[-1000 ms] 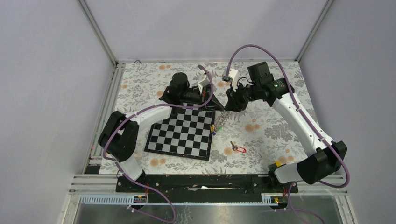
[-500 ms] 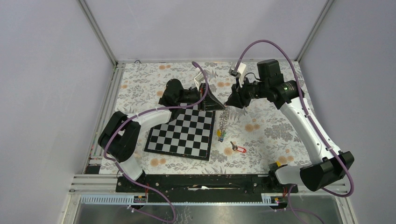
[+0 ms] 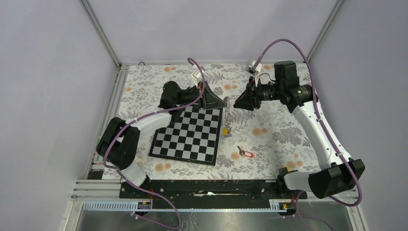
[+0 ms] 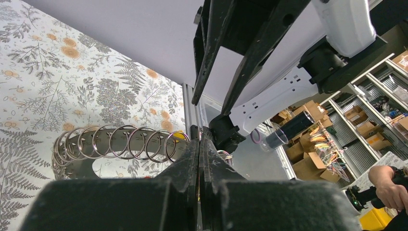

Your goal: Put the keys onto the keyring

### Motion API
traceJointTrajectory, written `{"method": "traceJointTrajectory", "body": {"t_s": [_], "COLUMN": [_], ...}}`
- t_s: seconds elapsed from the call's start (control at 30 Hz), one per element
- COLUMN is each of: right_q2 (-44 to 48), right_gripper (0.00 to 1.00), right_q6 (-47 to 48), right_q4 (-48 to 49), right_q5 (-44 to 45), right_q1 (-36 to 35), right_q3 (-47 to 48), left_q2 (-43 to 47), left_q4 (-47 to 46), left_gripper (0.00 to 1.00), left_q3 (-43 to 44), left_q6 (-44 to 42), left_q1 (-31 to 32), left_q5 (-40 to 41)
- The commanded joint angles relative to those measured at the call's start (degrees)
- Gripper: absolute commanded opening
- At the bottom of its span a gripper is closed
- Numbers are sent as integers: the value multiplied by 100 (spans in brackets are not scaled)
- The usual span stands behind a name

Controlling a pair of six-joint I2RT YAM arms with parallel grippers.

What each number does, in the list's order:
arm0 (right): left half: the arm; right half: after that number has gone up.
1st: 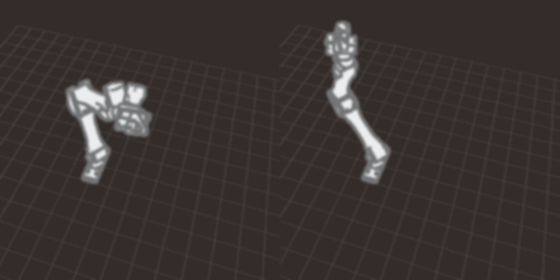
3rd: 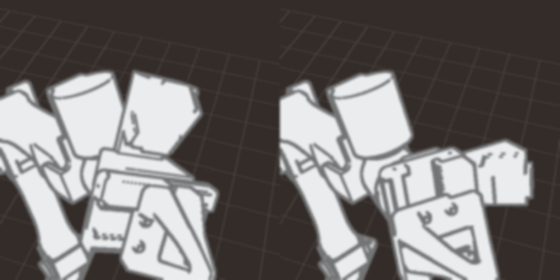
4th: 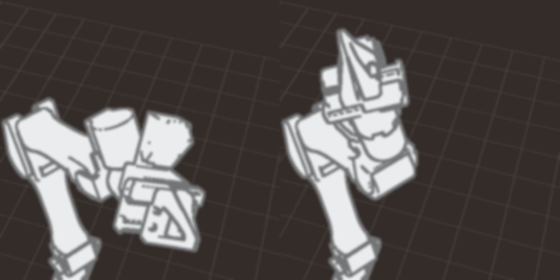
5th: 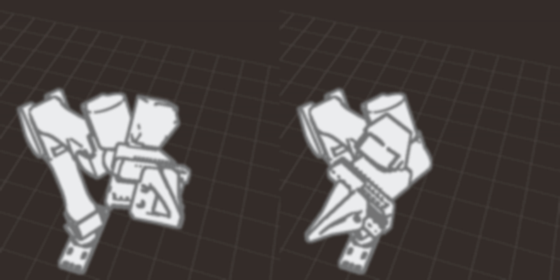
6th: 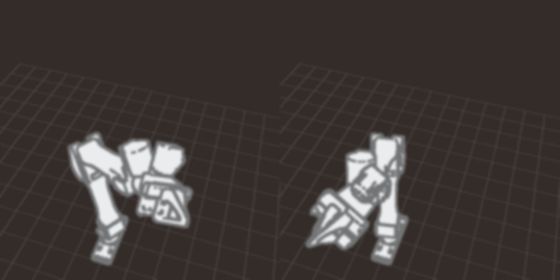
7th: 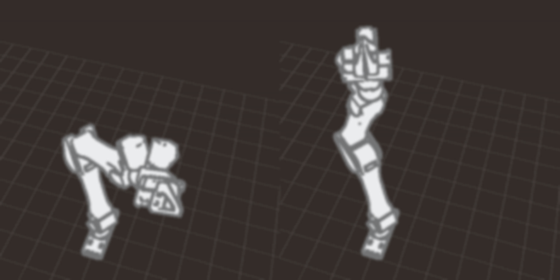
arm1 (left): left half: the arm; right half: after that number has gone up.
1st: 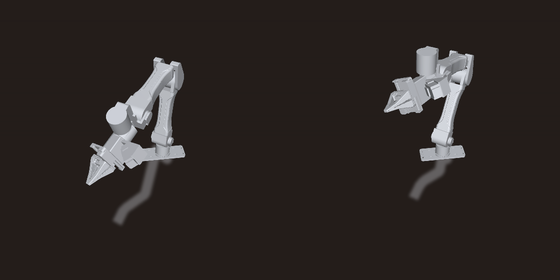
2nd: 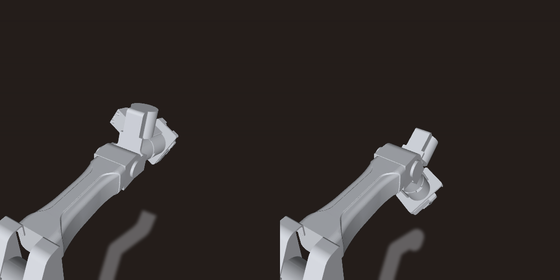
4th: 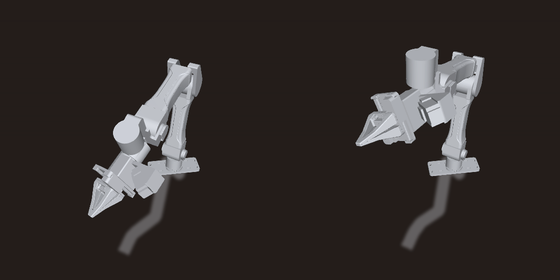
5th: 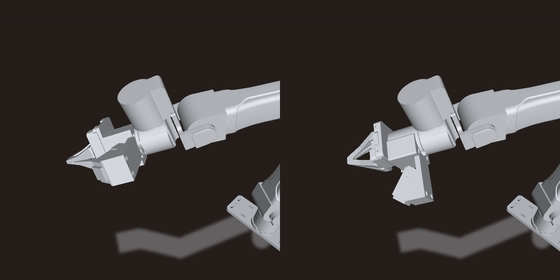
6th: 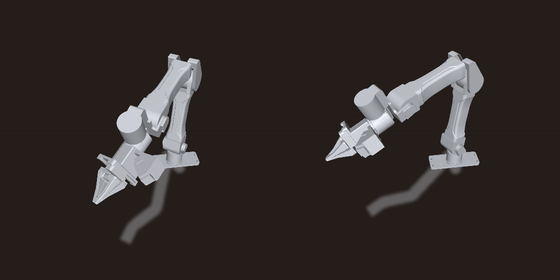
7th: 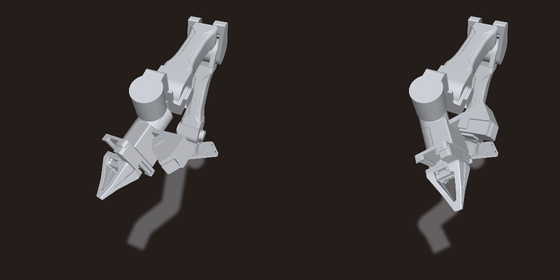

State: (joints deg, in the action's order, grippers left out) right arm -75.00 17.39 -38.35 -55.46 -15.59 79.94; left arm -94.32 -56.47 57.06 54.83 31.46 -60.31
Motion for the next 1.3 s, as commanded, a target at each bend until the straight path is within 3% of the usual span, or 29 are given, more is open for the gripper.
{"method": "traceJointTrajectory", "body": {"t_s": [0.0, 0.23, 0.4, 0.6, 1.03, 1.27], "right_q2": [71, -83, -213, -305, -334, -336], "right_gripper": [34, 36, 41, 40, 29, 13], "right_q6": [-240, -590, -918, -1096, -1359, -1388], "right_q4": [355, 759, 1118, 1358, 1678, 1713], "right_q5": [-478, -858, -970, -1114, -1302, -1336], "right_q1": [30, 31, 35, 30, 30, 30], "right_q3": [-102, -240, -357, -410, -582, -563], "left_q2": [353, 232, 158, 127, 81, 81], "left_q4": [-545, -842, -900, -854, -730, -646], "left_gripper": [0, 0, 0, 0, 0, 0], "left_q3": [47, 10, -2, 9, 51, 51], "left_q6": [466, 1083, 1212, 1215, 1184, 1108], "left_q1": [-87, -79, -79, -36, 5, 18], "left_q5": [209, 485, 564, 573, 608, 607]}}
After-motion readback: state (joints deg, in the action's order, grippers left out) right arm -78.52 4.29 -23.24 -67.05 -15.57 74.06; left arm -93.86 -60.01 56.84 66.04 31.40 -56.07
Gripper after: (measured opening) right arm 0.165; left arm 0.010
